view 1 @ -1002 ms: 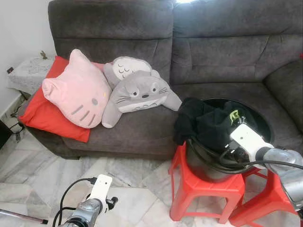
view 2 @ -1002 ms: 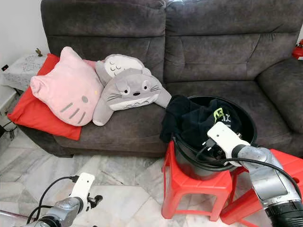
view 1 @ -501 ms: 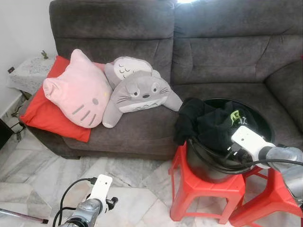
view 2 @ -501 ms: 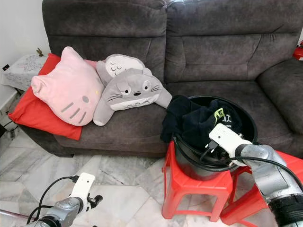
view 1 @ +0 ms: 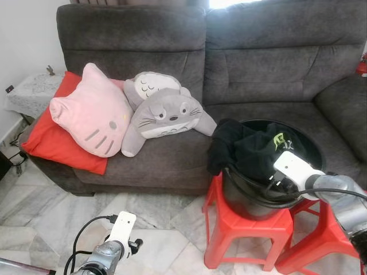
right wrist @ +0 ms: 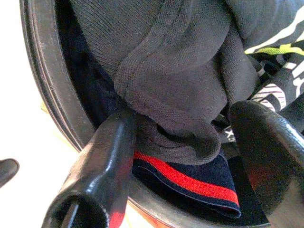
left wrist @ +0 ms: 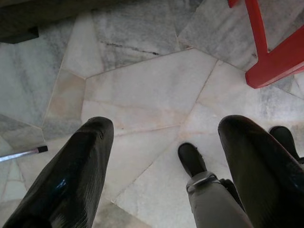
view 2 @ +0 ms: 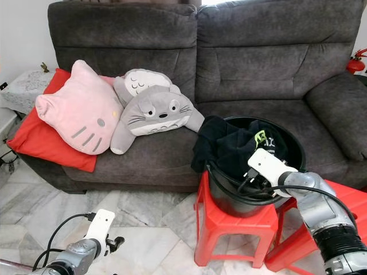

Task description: Hang hanger

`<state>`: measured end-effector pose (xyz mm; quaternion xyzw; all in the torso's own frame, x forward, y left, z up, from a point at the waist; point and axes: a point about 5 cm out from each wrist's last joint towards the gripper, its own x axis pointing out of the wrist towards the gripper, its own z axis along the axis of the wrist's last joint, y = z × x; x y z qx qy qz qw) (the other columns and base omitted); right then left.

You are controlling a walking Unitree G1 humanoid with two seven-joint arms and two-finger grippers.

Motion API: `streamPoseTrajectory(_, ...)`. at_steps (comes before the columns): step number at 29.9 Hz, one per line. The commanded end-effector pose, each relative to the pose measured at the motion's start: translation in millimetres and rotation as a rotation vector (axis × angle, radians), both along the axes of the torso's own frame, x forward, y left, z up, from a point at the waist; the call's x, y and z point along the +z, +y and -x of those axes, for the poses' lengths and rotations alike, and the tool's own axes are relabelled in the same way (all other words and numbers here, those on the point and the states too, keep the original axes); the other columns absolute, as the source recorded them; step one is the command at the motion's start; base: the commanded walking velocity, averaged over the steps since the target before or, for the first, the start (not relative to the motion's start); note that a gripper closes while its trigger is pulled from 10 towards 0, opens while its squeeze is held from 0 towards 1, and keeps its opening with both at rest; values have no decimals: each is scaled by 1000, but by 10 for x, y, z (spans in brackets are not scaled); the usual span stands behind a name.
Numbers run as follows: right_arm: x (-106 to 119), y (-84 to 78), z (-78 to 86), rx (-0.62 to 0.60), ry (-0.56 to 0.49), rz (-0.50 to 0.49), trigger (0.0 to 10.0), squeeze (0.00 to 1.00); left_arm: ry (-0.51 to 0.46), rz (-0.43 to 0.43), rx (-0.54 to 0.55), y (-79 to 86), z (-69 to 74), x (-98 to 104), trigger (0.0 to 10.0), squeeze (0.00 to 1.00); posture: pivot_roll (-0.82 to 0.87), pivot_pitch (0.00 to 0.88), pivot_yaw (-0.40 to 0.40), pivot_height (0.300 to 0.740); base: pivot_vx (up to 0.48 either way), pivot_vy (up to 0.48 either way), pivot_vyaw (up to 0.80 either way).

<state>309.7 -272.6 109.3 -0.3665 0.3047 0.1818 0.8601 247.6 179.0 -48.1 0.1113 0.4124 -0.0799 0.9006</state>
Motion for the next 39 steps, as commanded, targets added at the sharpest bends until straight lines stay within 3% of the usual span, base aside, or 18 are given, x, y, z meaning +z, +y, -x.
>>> streamPoseTrajectory(1,-73,35,2,3,21,-3,0,0,7,-19,-16,21,-7,6,10000,0,-193,0,58,740,0,0,0)
streamPoseTrajectory(20,-228,-24,-36,-53,51,-23,0,0,14,-28,-21,62,17,-5,10000,0,-183,0,70,740,0,0,0)
streamPoseTrajectory(33,-114,-17,-131,-83,-47,-28,0,0,16,-37,-25,77,19,-5,10000,0,-185,0,75,740,0,0,0)
streamPoseTrajectory(39,147,-10,-227,-95,-177,-40,0,0,12,-39,-27,66,6,3,10000,0,-190,0,75,740,0,0,0)
